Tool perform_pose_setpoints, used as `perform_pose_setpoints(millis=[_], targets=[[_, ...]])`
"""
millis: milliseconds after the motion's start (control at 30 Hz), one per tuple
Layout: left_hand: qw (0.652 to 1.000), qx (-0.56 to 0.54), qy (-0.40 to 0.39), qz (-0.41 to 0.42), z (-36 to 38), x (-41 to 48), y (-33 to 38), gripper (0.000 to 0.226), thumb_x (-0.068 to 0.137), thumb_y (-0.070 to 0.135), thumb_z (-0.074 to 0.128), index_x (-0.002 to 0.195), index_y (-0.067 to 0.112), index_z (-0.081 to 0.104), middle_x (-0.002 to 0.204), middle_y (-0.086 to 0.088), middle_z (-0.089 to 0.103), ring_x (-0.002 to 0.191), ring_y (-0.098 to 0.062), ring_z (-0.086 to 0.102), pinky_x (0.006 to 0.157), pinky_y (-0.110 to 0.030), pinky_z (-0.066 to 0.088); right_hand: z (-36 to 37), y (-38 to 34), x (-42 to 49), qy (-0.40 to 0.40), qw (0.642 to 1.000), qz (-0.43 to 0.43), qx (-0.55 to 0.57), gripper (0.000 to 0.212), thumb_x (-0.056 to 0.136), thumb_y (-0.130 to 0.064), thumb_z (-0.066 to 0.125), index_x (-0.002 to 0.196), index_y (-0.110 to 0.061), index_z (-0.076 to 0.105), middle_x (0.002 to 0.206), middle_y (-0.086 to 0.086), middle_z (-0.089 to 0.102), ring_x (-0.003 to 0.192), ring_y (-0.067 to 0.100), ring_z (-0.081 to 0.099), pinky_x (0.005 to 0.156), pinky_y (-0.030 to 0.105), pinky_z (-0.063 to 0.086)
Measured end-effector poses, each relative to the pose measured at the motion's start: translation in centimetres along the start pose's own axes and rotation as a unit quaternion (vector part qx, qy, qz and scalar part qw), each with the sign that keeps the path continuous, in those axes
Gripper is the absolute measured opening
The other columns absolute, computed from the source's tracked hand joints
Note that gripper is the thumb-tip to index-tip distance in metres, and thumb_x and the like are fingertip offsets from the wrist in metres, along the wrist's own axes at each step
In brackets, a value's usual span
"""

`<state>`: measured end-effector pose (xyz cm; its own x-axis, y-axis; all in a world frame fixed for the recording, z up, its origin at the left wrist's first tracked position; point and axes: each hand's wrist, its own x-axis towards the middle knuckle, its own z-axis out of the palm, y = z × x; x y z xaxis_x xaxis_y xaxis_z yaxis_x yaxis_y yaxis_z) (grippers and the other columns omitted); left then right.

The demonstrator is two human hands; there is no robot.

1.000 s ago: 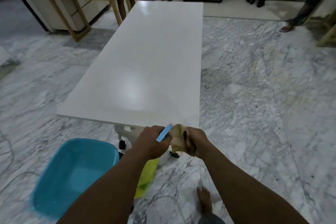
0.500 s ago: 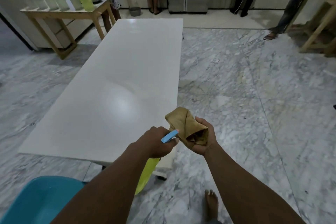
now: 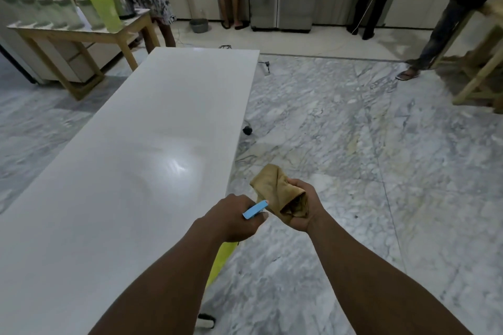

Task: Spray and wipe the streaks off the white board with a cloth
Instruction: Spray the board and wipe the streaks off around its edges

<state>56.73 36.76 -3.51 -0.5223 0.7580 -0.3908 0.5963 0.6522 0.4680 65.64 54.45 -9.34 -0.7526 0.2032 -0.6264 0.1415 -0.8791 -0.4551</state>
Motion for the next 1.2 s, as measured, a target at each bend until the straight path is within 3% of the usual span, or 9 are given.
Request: perform_pose_setpoints(millis=[267, 467, 600, 667, 733, 900, 967, 1067, 1200], targets=[[0.996, -0.041, 0.063, -0.037, -5.6, 10.8, -2.1, 0.039, 0.101, 0.052, 0.053, 0.072, 0.025, 0.053, 0.072, 0.002, 0.059, 0.066, -0.021, 0.059, 0.060, -0.032, 0.043, 3.8, -8.5, 10.3, 0.013, 0.999, -0.006, -0.028, 0.048, 0.098, -0.033, 0.046, 0.130, -0.001, 0.060, 0.130, 0.025, 0.061, 0.120, 0.040, 0.057, 0.108, 0.051, 0.041], [0.990, -0.066, 0.117, -0.032, -12.8, 19.4, -3.7, 0.039, 0.101, 0.047, 0.056, 0.066, 0.031, 0.045, 0.069, 0.007, 0.055, 0.062, -0.016, 0.056, 0.055, -0.026, 0.036, 9.3, -16.2, 17.9, 0.041, 0.997, -0.052, -0.049, 0.040, 0.101, -0.034, 0.048, 0.121, -0.002, 0.063, 0.106, 0.019, 0.071, 0.093, 0.033, 0.068, 0.069, 0.039, 0.062], [0.992, -0.054, 0.113, -0.033, -16.5, 24.5, -3.4, 0.038, 0.102, 0.046, 0.055, 0.069, 0.028, 0.049, 0.068, 0.005, 0.054, 0.063, -0.018, 0.054, 0.059, -0.030, 0.038, 11.6, -20.4, 22.8, 0.071, 0.993, -0.065, -0.064, 0.035, 0.099, -0.032, 0.051, 0.116, -0.003, 0.063, 0.112, 0.019, 0.069, 0.107, 0.035, 0.065, 0.101, 0.048, 0.050], [0.991, -0.064, 0.115, -0.037, -18.6, 27.8, -3.0, 0.034, 0.102, 0.046, 0.054, 0.077, 0.022, 0.059, 0.068, 0.003, 0.055, 0.064, -0.022, 0.058, 0.061, -0.032, 0.044, 12.7, -23.2, 25.7, 0.076, 0.992, -0.071, -0.072, 0.030, 0.101, -0.029, 0.049, 0.109, -0.003, 0.062, 0.105, 0.017, 0.068, 0.102, 0.034, 0.065, 0.106, 0.052, 0.044], [0.988, -0.081, 0.123, -0.041, -20.4, 30.9, -2.8, 0.037, 0.102, 0.046, 0.053, 0.080, 0.018, 0.061, 0.071, -0.003, 0.060, 0.066, -0.028, 0.066, 0.065, -0.042, 0.055, 13.6, -25.6, 28.7, 0.094, 0.989, -0.079, -0.084, 0.034, 0.101, -0.030, 0.050, 0.119, -0.003, 0.060, 0.104, 0.016, 0.068, 0.095, 0.031, 0.066, 0.102, 0.050, 0.048], [0.980, -0.108, 0.150, -0.077, -23.8, 42.0, -3.4, 0.041, 0.101, 0.044, 0.056, 0.076, 0.012, 0.057, 0.077, -0.014, 0.067, 0.067, -0.036, 0.071, 0.072, -0.053, 0.059, 15.7, -33.3, 39.4, 0.133, 0.977, -0.100, -0.131, 0.040, 0.098, -0.029, 0.051, 0.137, -0.019, 0.052, 0.106, 0.008, 0.066, 0.076, 0.020, 0.067, 0.061, 0.028, 0.054], [0.979, -0.108, 0.146, -0.088, -25.1, 46.6, -3.7, 0.037, 0.101, 0.043, 0.056, 0.085, 0.010, 0.064, 0.078, -0.012, 0.067, 0.067, -0.035, 0.072, 0.072, -0.054, 0.060, 16.5, -36.4, 44.3, 0.145, 0.968, -0.121, -0.163, 0.031, 0.099, -0.040, 0.051, 0.122, -0.022, 0.060, 0.093, 0.005, 0.063, 0.064, 0.016, 0.058, 0.049, 0.022, 0.047], [0.981, -0.105, 0.129, -0.097, -27.2, 54.6, -3.9, 0.038, 0.102, 0.040, 0.056, 0.080, 0.010, 0.059, 0.078, -0.015, 0.067, 0.068, -0.038, 0.072, 0.071, -0.056, 0.060, 17.6, -40.4, 52.5, 0.160, 0.952, -0.135, -0.226, 0.052, 0.089, -0.069, 0.047, 0.084, -0.018, 0.058, 0.062, 0.003, 0.050, 0.042, 0.015, 0.042, 0.040, 0.020, 0.033], [0.980, -0.111, 0.125, -0.105, -30.7, 65.8, -4.2, 0.040, 0.103, 0.035, 0.057, 0.067, 0.019, 0.049, 0.067, -0.009, 0.060, 0.068, -0.040, 0.071, 0.070, -0.058, 0.060, 19.3, -45.2, 64.4, 0.189, 0.931, -0.156, -0.270, 0.063, 0.075, -0.090, 0.035, 0.081, -0.034, 0.065, 0.072, -0.002, 0.064, 0.060, 0.020, 0.058, 0.054, 0.033, 0.048]])
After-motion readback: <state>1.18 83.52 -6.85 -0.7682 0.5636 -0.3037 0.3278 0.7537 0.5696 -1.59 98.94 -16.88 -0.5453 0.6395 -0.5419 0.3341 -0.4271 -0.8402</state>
